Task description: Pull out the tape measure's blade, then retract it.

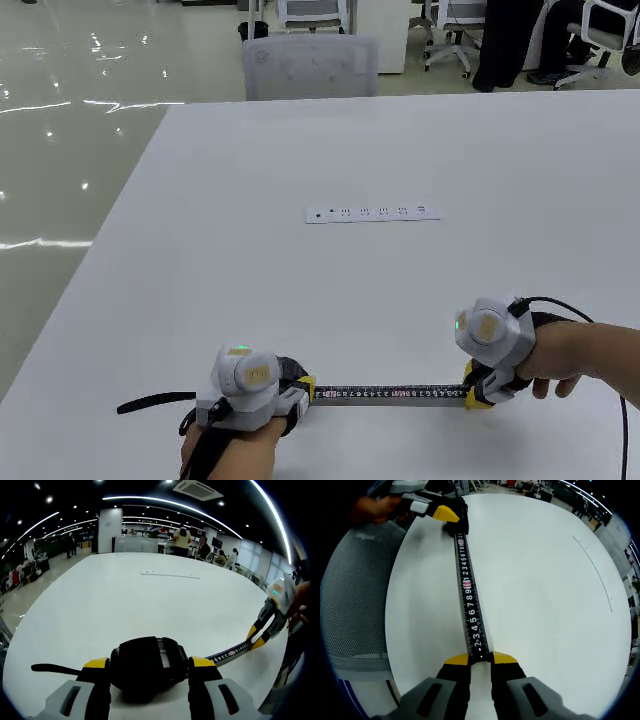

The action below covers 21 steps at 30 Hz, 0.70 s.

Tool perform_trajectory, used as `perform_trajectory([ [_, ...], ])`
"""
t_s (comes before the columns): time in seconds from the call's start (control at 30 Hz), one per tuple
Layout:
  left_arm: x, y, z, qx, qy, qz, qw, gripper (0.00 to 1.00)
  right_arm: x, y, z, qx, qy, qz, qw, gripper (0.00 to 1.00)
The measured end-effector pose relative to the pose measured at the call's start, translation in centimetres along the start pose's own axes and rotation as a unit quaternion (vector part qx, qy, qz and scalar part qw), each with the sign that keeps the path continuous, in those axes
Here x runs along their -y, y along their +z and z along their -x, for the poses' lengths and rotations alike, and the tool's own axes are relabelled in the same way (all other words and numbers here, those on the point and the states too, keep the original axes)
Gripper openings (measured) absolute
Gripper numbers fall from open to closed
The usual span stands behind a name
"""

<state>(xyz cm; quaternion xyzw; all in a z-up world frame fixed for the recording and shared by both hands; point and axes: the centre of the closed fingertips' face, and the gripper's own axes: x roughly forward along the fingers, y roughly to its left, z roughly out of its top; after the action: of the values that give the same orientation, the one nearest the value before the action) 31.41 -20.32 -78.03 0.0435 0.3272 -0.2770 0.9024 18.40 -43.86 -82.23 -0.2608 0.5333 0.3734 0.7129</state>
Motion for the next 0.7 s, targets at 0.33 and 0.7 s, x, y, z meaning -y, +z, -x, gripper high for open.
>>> perform_trajectory([
  [0.33, -0.06, 0.01, -0.08, 0.003, -0.007, -0.013, 0.9999, 0.56, -0.11, 0.11, 0.04, 0.007, -0.006, 0.002, 1.0000, 0.13],
  [0.7, -0.02, -0.04, -0.01, -0.002, -0.020, -0.006, 0.9998, 0.56, -0.34, 0.30, 0.12, 0.042, -0.013, -0.008, 0.9990, 0.14],
])
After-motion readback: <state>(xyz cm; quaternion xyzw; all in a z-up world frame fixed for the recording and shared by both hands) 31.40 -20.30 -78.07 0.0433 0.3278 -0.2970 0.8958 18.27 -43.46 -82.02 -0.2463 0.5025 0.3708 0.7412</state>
